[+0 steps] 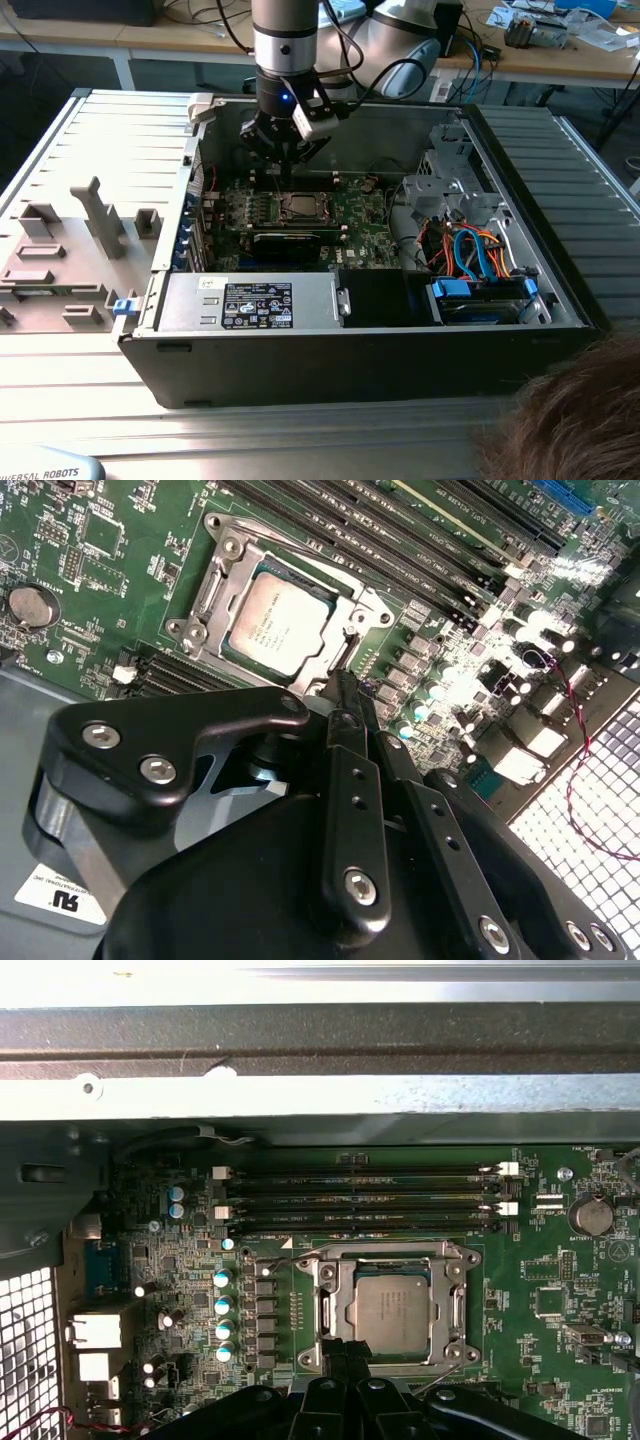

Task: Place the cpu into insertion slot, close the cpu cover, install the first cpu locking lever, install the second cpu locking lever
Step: 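Install the first cpu locking lever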

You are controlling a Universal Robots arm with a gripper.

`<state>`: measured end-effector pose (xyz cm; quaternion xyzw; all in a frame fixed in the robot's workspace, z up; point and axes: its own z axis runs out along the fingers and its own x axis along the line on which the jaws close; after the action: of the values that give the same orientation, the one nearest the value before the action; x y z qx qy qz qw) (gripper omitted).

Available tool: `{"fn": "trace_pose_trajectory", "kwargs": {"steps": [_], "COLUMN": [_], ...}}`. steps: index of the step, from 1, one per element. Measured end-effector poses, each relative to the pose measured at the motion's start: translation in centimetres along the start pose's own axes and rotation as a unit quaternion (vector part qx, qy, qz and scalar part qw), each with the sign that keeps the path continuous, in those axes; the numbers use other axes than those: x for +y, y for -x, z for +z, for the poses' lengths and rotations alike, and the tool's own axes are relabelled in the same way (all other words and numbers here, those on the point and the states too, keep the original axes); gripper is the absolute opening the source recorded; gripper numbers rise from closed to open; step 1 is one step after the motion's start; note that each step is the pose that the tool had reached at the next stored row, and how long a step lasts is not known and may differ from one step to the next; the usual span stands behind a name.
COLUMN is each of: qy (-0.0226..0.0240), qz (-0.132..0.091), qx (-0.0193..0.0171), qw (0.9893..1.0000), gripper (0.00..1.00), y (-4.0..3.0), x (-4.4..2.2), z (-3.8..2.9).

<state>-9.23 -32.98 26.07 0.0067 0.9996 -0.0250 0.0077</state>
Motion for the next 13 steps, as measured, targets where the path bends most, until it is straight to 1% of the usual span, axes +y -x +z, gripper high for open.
{"fn": "trace_pose_trajectory", "kwargs": {"steps": [13], "qy": [0.0], "qz": [0.0], "qx": [0.0], "qw": [1.0], "gripper": [0.11], "y": [-0.26], "x": [0.0], "z": [0.0]}}
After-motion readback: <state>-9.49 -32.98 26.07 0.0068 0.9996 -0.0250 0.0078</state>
